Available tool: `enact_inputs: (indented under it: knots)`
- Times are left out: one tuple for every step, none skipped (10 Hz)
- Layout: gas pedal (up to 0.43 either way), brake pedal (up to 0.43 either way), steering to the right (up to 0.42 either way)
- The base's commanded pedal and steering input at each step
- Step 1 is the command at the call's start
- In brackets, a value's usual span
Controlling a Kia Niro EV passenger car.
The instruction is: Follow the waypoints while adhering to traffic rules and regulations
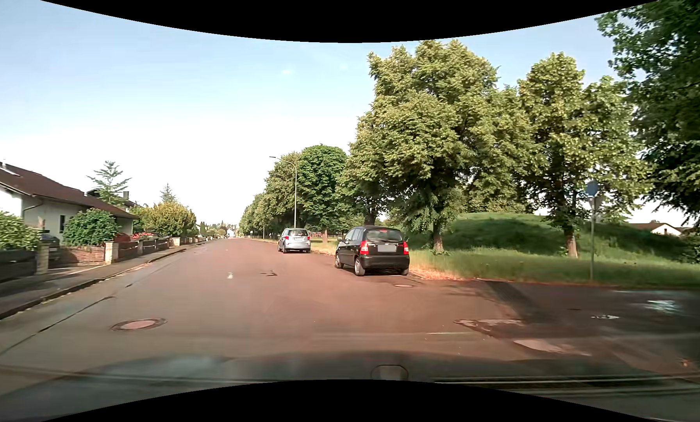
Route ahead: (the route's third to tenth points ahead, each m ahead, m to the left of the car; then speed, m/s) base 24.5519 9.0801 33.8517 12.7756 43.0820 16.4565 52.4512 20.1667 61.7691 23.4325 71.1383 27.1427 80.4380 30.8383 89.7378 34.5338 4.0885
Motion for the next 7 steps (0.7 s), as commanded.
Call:
enact_inputs:
  knots:
    - [0.118,0.000,-0.141]
    - [0.118,0.000,-0.140]
    - [0.118,0.000,-0.141]
    - [0.130,0.000,-0.144]
    - [0.130,0.000,-0.147]
    - [0.130,0.000,-0.151]
    - [0.130,0.000,-0.154]
